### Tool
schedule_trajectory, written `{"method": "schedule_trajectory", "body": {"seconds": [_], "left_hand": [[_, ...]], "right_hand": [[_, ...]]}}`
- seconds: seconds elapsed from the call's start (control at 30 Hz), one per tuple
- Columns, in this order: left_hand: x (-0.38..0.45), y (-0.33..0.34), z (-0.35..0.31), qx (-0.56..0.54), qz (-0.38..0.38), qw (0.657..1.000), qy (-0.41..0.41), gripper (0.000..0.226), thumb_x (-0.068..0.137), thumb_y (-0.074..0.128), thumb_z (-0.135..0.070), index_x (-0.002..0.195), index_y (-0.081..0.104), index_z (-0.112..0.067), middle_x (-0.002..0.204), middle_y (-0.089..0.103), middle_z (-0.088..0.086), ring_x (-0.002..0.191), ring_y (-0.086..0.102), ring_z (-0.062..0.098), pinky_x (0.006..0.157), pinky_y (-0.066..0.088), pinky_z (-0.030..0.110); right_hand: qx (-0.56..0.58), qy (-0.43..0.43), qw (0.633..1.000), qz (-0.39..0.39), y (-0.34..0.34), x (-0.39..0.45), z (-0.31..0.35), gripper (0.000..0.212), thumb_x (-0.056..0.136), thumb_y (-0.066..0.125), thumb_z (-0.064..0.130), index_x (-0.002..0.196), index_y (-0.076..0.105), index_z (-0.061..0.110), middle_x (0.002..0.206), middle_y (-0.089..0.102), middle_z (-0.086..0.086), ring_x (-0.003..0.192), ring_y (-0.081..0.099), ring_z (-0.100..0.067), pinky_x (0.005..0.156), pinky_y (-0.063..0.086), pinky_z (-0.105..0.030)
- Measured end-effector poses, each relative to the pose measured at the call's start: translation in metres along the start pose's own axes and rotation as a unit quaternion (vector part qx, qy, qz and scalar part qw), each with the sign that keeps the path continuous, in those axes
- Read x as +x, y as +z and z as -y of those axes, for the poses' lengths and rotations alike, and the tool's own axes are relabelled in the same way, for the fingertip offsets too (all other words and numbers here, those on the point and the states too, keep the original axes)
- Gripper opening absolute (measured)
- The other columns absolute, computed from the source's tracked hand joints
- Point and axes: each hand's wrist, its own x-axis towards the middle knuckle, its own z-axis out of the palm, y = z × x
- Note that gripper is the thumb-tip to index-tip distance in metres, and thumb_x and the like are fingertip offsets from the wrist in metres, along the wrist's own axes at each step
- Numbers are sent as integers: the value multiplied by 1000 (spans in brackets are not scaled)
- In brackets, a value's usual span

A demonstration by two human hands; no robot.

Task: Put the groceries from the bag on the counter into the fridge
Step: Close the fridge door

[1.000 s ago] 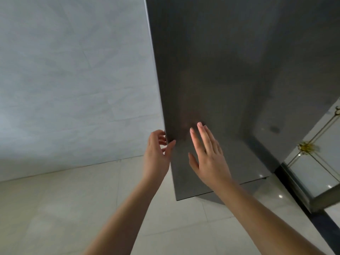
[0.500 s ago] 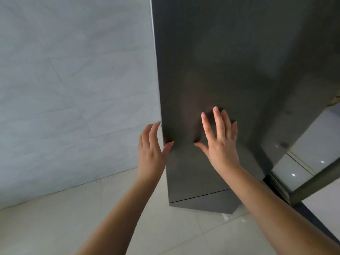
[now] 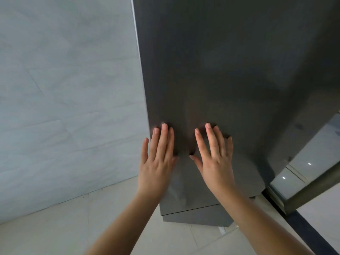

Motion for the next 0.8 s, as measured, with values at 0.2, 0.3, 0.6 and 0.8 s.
{"method": "schedule_trajectory", "body": {"seconds": [0.2,0.3,0.6,0.8], "left_hand": [[21,21,7,-76,11,997,-7,92,92,67,-34,157,7,-8,164,14,12,151,14,30,120,27,43],[32,33,5,-94,33,995,7,87,92,66,-33,156,13,-9,163,17,13,151,17,33,117,31,47],[48,62,-17,-117,146,982,-4,78,95,55,-41,157,16,-13,166,9,7,153,10,29,120,26,45],[51,70,-24,-103,194,976,-14,86,90,61,-41,157,15,-12,165,9,12,152,10,33,117,31,47]], "right_hand": [[33,0,999,6,13,13,-9,67,94,56,37,152,28,18,159,18,-9,144,23,-29,111,23,-62],[36,8,999,28,21,20,-16,66,94,54,39,151,29,17,160,20,-10,145,23,-29,112,23,-60],[13,19,988,155,38,28,-47,75,92,53,41,154,19,16,163,9,-3,148,17,-21,113,21,-59],[29,0,985,172,34,29,-55,78,90,58,37,154,18,17,163,9,-2,148,16,-19,115,22,-54]]}}
